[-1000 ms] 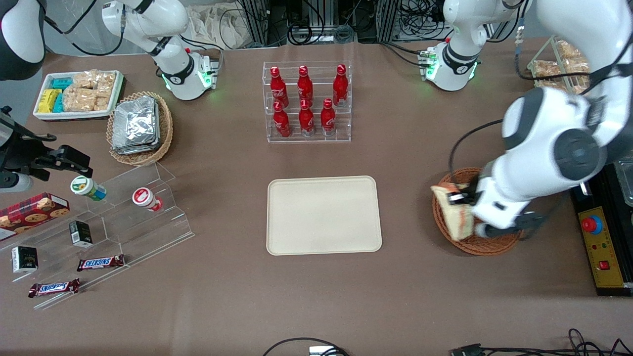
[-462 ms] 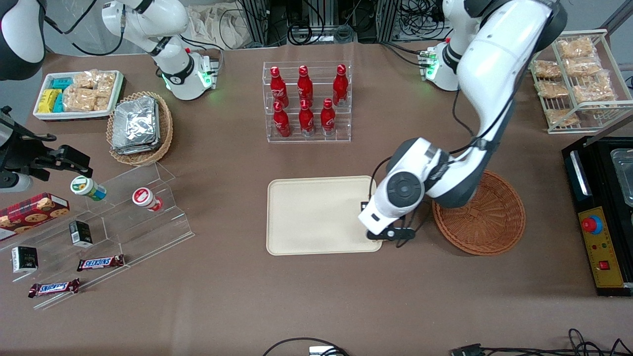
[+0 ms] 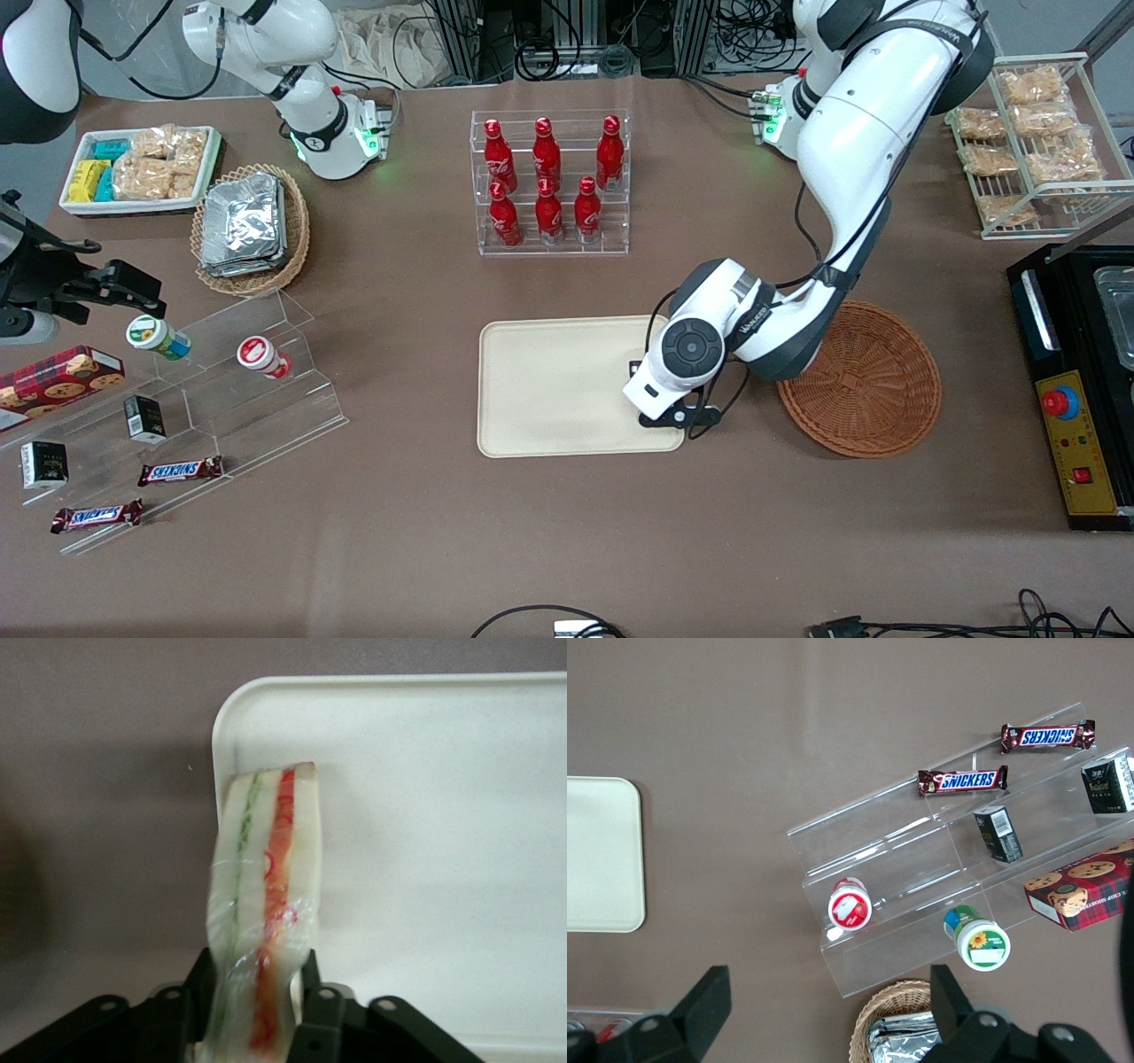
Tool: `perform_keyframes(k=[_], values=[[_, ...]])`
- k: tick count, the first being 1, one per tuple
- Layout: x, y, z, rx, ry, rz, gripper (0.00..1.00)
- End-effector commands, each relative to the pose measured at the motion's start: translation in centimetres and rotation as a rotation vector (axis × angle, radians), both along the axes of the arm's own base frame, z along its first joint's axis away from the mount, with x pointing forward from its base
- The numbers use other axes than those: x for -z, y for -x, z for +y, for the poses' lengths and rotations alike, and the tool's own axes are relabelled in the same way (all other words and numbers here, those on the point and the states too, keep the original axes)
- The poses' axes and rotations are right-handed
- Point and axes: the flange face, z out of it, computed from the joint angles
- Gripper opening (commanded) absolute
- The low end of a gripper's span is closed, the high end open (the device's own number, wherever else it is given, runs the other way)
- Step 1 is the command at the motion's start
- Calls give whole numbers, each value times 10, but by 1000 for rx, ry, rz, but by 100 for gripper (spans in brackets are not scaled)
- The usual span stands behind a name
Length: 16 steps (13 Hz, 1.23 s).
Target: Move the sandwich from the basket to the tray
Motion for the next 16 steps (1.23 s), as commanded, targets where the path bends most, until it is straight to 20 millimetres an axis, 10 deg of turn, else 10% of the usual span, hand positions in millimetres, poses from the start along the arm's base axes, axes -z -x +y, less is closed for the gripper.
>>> perform_keyframes(k=[1, 3, 8, 16], values=[[-4, -5, -5, -16, -6, -20, 84], [-6, -5, -5, -17, -5, -21, 99], [-53, -10, 7, -25, -25, -72, 100], [-186, 16, 139, -173, -164, -87, 100]])
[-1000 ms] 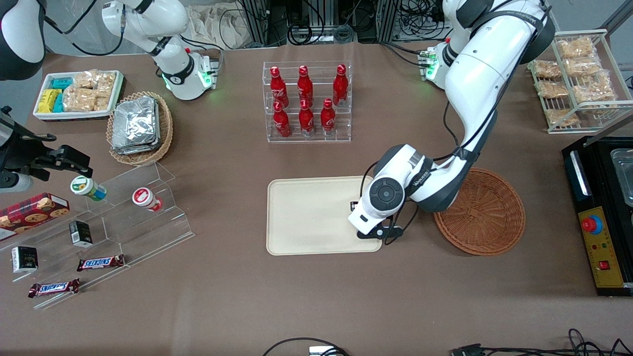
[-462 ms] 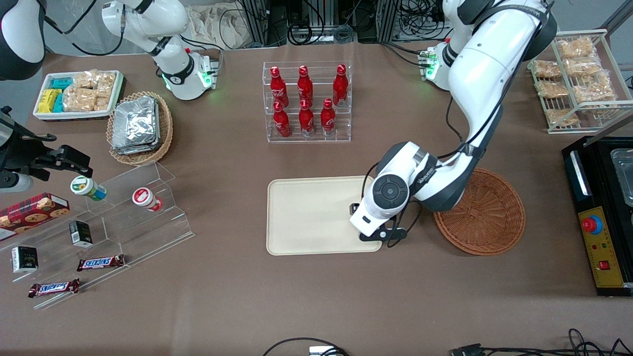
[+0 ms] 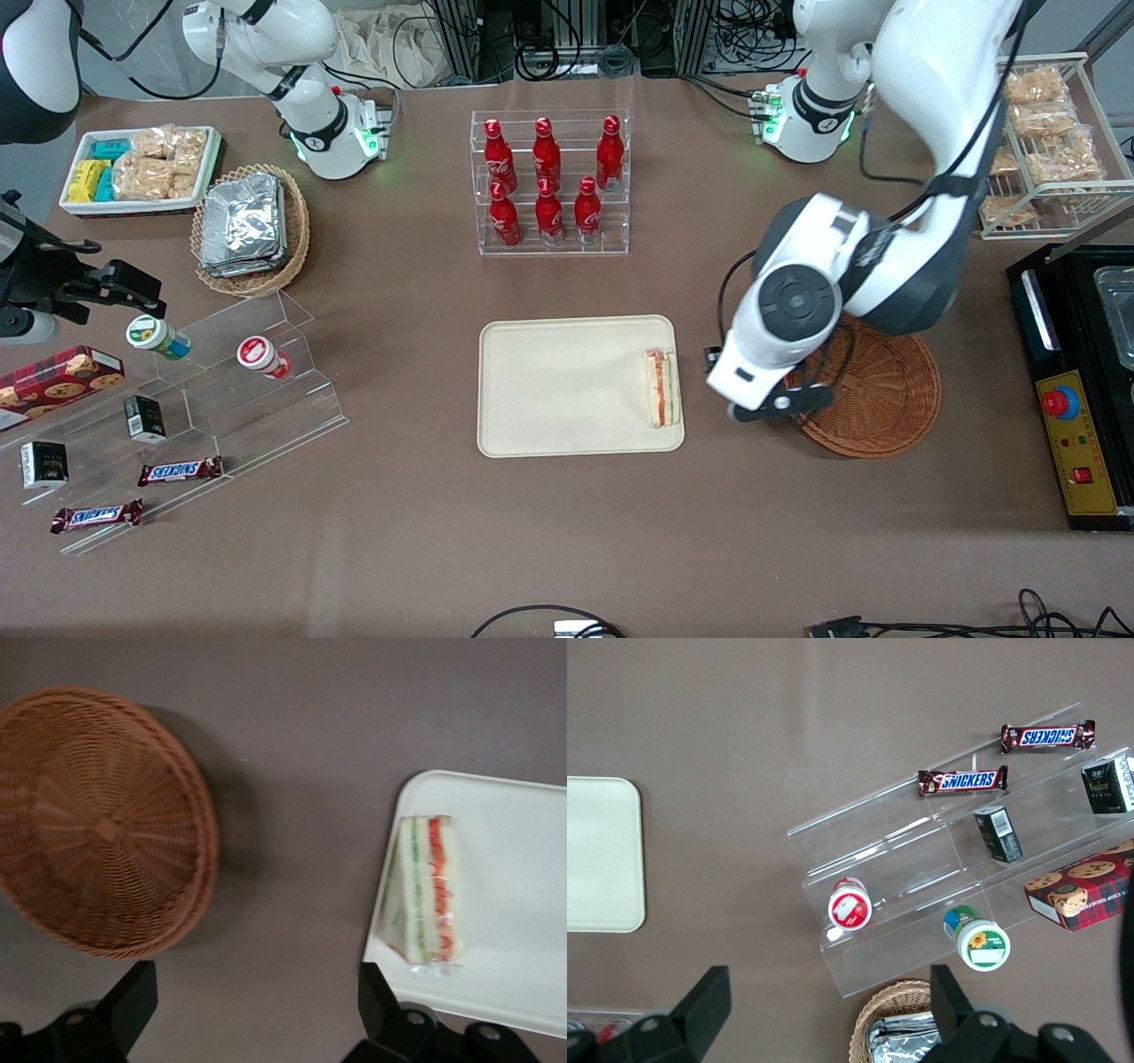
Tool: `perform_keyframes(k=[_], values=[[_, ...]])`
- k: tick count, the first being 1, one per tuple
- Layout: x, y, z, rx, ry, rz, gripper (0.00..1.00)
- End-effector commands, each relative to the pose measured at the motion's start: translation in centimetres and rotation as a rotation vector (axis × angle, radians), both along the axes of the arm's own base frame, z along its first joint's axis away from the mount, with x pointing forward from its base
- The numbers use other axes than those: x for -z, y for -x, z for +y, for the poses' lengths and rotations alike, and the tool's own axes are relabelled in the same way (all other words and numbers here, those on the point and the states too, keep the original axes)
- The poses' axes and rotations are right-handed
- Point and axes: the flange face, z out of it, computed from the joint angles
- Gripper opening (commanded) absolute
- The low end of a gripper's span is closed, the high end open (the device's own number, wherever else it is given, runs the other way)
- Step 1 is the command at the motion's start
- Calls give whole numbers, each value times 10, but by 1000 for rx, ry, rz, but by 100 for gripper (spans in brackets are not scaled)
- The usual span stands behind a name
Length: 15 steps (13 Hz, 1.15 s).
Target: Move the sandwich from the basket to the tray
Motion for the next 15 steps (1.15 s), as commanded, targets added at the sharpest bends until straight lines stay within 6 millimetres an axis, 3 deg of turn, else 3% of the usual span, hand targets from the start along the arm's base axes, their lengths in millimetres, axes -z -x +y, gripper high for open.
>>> perform_keyframes(k=[1, 4, 7, 8, 10, 11, 13, 15], values=[[-34, 34, 45, -15, -13, -13, 100], [-77, 46, 116, 63, 54, 3, 100], [-108, 64, 202, 159, 118, 21, 100], [-113, 66, 221, 187, 125, 30, 100], [-126, 63, 242, 214, 132, 30, 100], [-134, 59, 243, 216, 124, 27, 100], [-139, 40, 242, 216, 121, 7, 100], [-137, 25, 225, 257, 93, 6, 100]])
